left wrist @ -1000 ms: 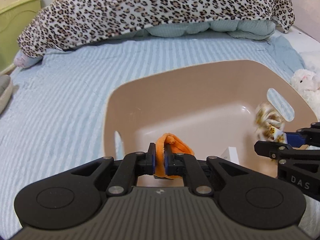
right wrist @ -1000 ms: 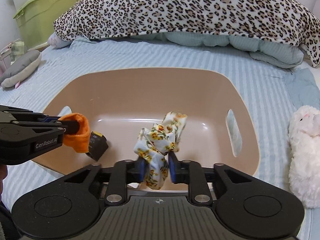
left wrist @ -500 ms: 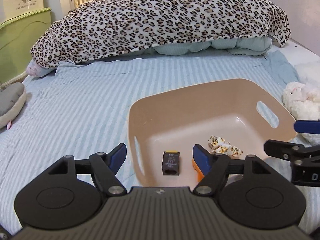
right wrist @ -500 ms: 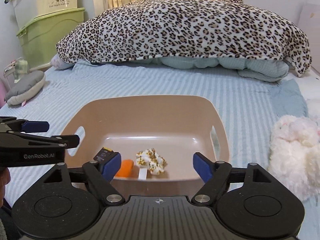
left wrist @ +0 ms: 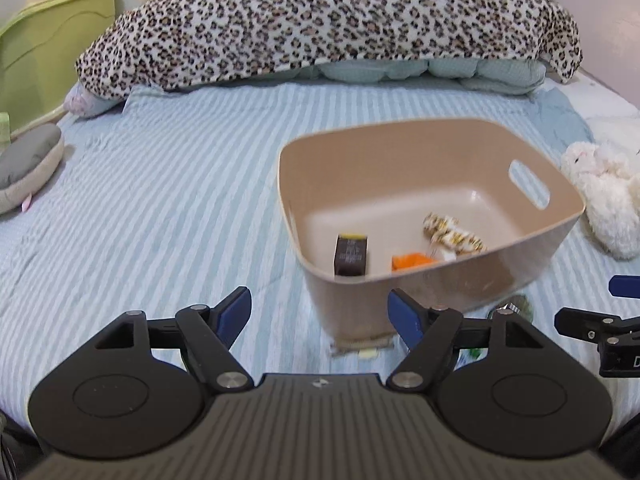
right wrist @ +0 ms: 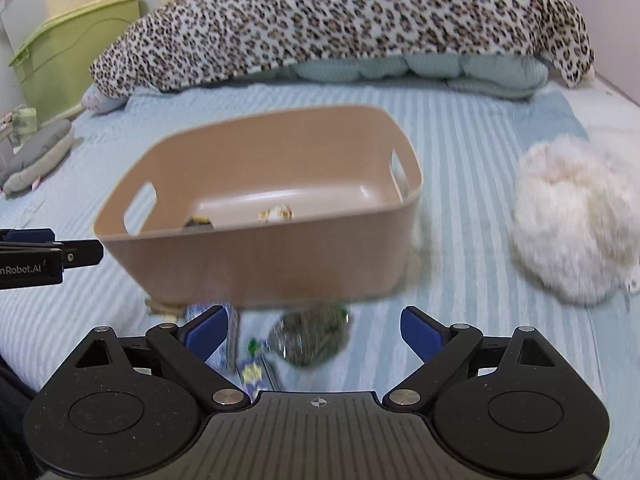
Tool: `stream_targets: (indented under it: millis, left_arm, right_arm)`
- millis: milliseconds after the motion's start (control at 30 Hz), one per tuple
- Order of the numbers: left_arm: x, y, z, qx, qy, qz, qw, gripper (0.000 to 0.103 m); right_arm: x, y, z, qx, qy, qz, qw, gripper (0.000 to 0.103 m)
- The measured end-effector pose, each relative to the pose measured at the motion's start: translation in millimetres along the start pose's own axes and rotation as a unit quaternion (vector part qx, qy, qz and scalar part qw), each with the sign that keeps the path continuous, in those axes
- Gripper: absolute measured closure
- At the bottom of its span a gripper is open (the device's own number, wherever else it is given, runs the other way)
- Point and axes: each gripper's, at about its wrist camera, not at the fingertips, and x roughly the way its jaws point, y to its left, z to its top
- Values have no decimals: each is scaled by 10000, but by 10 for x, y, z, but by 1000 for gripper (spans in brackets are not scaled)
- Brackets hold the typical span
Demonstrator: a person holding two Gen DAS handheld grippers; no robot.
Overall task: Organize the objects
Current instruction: 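Grasp the blue-and-white tissue pack with the left tool while the right tool grasps the star box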
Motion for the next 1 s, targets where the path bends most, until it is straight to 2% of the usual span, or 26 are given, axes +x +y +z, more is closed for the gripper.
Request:
stream_targets:
  millis: [333,633,800,1000]
  left_arm:
    - [280,-1,-283,-56,521,52,9986,27]
    - [465,-84,-421,-76,814,-65,9966,27]
    - [542,-172,-423,-89,862,-226,9960,27]
    - [566,-332,-402,-214,751,-492,9957,27]
  right_arm:
    - [209,119,-239,-117,436,13,9990,9]
    - [522,173,-337,-210,918,157,9954,9]
    - [705,185,-371,-219,1146,77,9931,12]
    - [770,126,-363,-171,1119,-109,9935,14]
